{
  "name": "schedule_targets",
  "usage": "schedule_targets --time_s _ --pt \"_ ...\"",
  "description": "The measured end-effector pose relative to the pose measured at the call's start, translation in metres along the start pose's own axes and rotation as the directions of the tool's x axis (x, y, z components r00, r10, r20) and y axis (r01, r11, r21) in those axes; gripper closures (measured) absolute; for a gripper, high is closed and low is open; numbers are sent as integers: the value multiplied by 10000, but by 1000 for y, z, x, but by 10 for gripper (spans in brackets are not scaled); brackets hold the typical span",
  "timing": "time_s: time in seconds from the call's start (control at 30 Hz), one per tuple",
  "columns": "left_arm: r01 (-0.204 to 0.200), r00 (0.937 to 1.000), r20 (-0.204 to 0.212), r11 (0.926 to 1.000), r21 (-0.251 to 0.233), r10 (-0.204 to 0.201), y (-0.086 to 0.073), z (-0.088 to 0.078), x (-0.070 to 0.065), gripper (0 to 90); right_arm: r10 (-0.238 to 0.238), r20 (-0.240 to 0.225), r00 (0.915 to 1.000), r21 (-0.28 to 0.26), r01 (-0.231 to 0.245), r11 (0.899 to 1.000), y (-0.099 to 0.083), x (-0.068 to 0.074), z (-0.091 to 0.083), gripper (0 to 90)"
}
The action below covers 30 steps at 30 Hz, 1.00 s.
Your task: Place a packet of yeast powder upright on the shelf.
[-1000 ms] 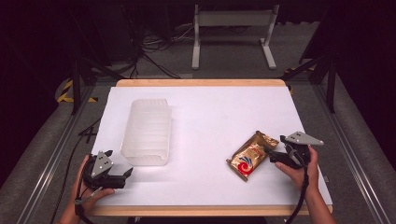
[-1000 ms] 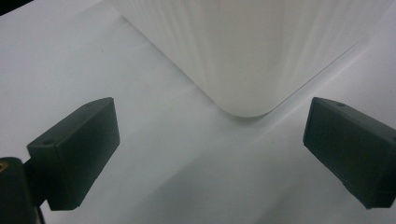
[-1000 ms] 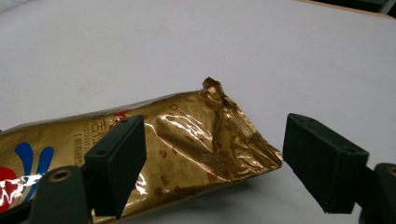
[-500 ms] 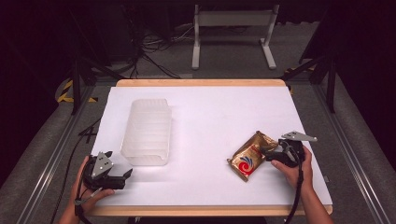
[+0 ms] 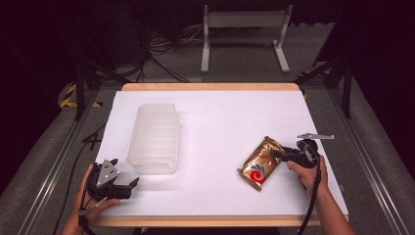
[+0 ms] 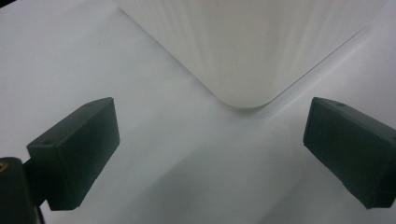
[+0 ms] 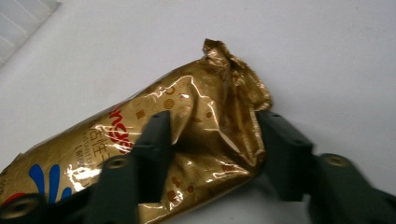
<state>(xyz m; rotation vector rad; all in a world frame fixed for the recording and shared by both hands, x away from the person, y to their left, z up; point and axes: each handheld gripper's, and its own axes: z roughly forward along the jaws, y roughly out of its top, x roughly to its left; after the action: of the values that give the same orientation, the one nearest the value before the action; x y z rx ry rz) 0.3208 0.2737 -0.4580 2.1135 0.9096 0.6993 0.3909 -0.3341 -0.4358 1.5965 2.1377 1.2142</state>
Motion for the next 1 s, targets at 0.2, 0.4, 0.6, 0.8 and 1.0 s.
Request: schedule_targets --time_s 0.2,0.4,0.6,0.8,1.0 --pt "5 10000 39 10000 48 -5 0 1 1 44 -221 104 9997 -11 222 9998 0 -6 1 806" --pt "-23 10000 48 10000 15 23 -1 -1 1 45 -1046 423 9936 -444 1065 9933 3 7 -7 888" --pt "-61 10000 15 10000 0 61 -1 -2 2 45 -1499 392 9879 -996 1531 9832 7 18 -20 894" --pt "-48 10000 -3 10000 -4 48 -1 -2 2 44 -1924 115 9812 -1520 1919 9696 15 32 -36 896" --pt "-73 10000 22 9999 71 73 -1 -2 1 44 -2563 -375 9659 -2185 2424 9453 23 54 -57 898"
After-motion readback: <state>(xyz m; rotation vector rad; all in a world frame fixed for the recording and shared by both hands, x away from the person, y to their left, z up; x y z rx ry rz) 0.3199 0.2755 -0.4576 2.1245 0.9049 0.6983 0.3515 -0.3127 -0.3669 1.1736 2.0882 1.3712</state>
